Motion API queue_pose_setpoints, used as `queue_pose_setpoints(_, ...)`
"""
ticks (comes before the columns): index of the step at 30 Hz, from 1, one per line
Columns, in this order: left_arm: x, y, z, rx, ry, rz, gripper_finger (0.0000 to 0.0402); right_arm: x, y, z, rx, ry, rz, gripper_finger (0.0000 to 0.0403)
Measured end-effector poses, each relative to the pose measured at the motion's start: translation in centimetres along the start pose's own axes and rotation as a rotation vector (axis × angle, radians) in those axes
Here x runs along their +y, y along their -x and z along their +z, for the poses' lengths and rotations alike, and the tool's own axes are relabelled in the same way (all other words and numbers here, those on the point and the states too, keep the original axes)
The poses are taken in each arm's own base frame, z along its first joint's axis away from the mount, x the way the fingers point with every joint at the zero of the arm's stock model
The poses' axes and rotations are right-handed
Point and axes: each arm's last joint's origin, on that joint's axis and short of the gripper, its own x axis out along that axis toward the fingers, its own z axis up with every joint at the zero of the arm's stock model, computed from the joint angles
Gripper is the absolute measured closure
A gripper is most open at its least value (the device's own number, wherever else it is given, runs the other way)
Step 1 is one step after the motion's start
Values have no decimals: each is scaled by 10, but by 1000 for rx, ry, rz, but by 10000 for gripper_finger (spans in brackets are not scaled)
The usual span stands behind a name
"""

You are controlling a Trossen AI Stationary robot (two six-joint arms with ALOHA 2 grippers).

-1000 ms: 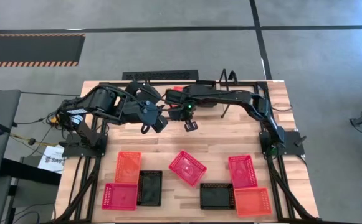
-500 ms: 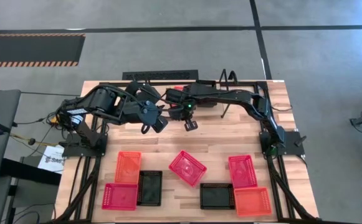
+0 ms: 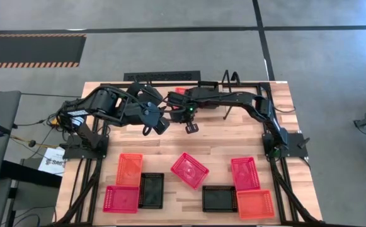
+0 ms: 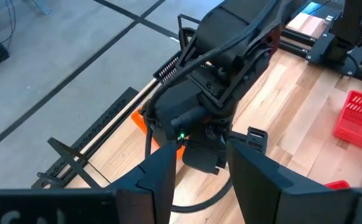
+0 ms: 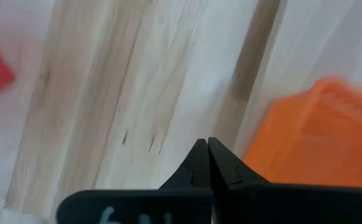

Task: Stack baskets on shelf by color
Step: Adjust the bins on the shelf

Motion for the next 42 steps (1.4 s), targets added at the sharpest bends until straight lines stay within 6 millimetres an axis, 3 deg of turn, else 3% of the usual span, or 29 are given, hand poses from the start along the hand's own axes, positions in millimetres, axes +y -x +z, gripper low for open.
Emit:
queue_pose_setpoints(16,0,0,0,6,0,-9,269,-23,2,-18,48,-63,-34,403)
queue_pose_setpoints(22,0,0,0,6,0,-9,269,-21,6,-22,78,-65,-15,403)
queue_pose_setpoints(27,0,0,0,6,0,-9,269,-6,34,-18,47,-44,-25,403)
queue_pose_setpoints(32,0,0,0,6,0,-9,269,-1,77,-22,-17,-60,-99,403)
queue_pose_setpoints(36,0,0,0,6,0,-9,269,-19,104,-41,-21,-170,-216,403)
queue_pose_setpoints(42,0,0,0,6,-3,-10,269,-48,110,-71,28,-354,-251,403)
